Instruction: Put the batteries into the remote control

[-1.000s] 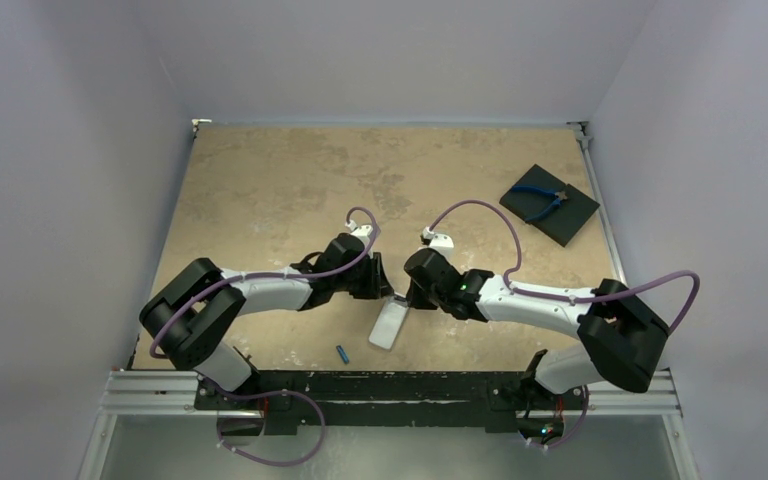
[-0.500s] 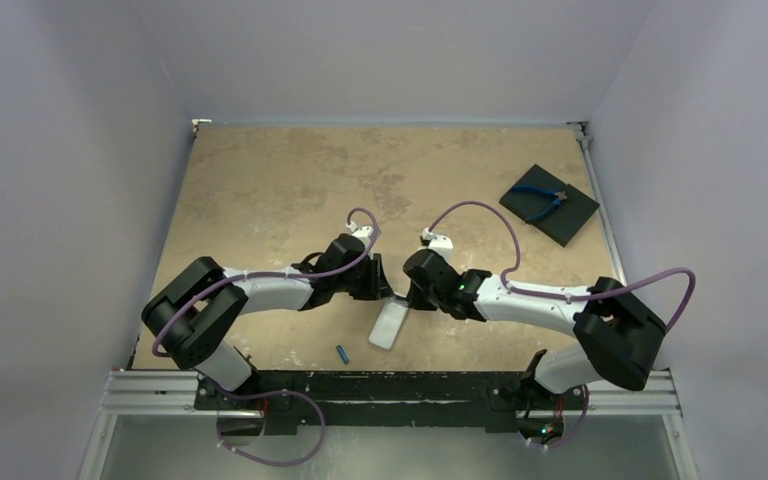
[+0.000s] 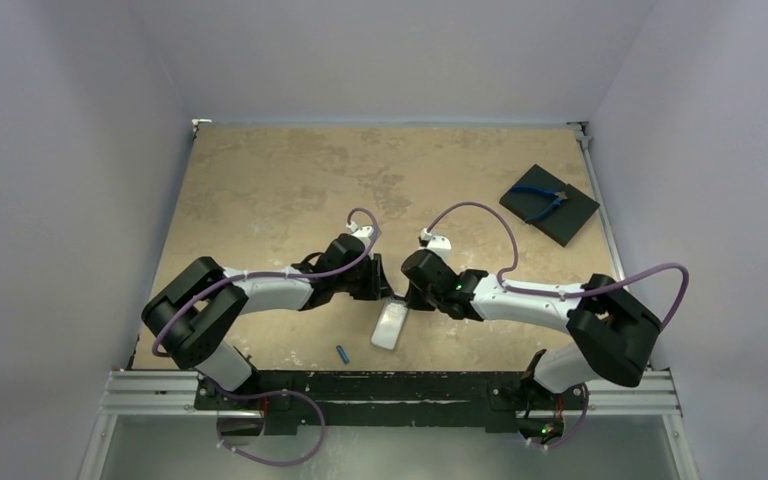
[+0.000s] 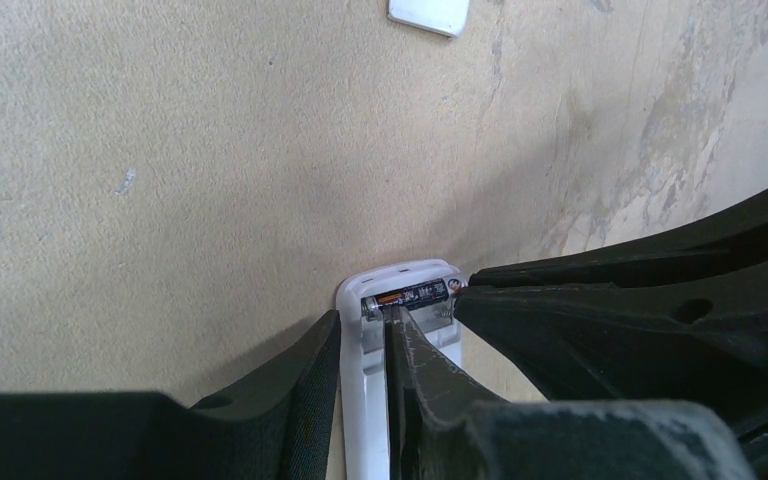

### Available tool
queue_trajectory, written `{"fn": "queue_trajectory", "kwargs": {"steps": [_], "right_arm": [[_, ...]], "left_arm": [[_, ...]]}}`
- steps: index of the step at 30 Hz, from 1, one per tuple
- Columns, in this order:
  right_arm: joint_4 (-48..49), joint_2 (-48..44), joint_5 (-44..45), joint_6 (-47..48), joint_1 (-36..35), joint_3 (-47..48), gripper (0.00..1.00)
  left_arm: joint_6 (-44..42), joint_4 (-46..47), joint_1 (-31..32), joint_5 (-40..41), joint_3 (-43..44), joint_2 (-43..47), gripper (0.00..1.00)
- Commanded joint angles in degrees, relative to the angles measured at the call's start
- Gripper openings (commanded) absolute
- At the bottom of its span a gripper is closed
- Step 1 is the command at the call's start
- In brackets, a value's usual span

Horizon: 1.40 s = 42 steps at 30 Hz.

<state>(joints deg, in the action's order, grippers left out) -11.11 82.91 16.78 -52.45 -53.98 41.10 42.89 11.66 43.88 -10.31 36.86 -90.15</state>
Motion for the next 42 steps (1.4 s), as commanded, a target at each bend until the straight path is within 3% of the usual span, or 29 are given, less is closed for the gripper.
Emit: {"fn": "queue_trajectory", "kwargs": {"steps": [1,24,31,42], "right_arm": [[1.7,0.6,0.1,-1.1,0.2,1.0,0.17],[3.5,4.2,-1.7,3.0,-0.1,2.7,0.10],[-3.0,11.0,0.5,7.2,-2.1,8.3,0.06],[-14.2,19.6,8.0,10.3,-6.9,18.4,0.09]], "left_arm": [[0.6,3.4,-0.3,-1.3,-0.5,-0.1,0.21],[1.8,5.2,-0.2,-2.5,-2.1,0.2,0.19],[1.9,5.1,-0.2,-2.6,-2.2,0.7,0.19],[1.6,4.8,-0.2,-2.4,-2.6,1.3,0.19]]}}
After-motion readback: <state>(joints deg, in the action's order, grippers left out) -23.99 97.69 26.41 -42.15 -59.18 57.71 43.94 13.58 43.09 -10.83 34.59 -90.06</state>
